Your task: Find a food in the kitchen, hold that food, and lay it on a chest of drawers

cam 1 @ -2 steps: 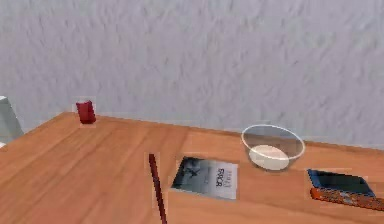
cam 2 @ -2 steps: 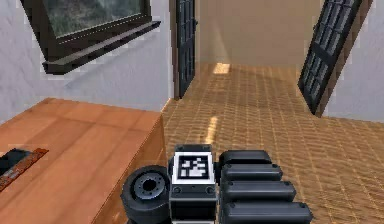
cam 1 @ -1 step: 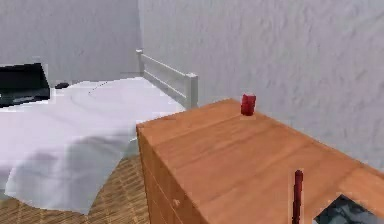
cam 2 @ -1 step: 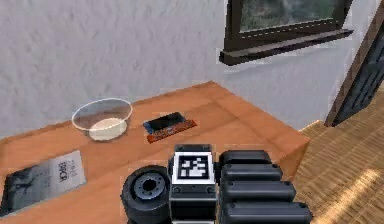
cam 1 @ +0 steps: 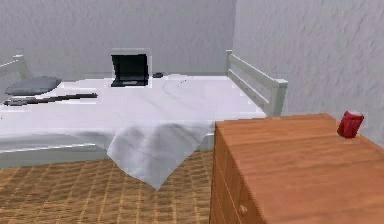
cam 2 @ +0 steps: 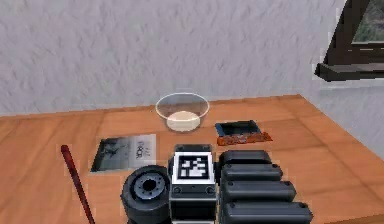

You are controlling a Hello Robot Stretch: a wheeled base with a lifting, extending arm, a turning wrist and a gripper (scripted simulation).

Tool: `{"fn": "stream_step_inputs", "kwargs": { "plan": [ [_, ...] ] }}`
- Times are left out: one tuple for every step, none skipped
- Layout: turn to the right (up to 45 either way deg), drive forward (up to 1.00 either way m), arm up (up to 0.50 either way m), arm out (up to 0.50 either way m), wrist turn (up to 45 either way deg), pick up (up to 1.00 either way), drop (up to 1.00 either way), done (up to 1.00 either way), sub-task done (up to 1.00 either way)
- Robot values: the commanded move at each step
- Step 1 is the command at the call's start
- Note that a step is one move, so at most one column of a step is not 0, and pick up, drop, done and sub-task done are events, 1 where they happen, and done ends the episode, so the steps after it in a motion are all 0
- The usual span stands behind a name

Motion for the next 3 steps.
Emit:
{"fn": "stream_step_inputs", "kwargs": {
  "plan": [
    [0.0, 0.00, 0.00, 0.10, 0.0, 0.00, 0.00, 0.00, 0.00],
    [0.0, 0.00, 0.00, 0.00, 45.0, 0.00, 0.00, 0.00, 0.00],
    [0.0, 0.00, 0.00, 0.00, 45.0, 0.00, 0.00, 0.00, 0.00]
  ]
}}
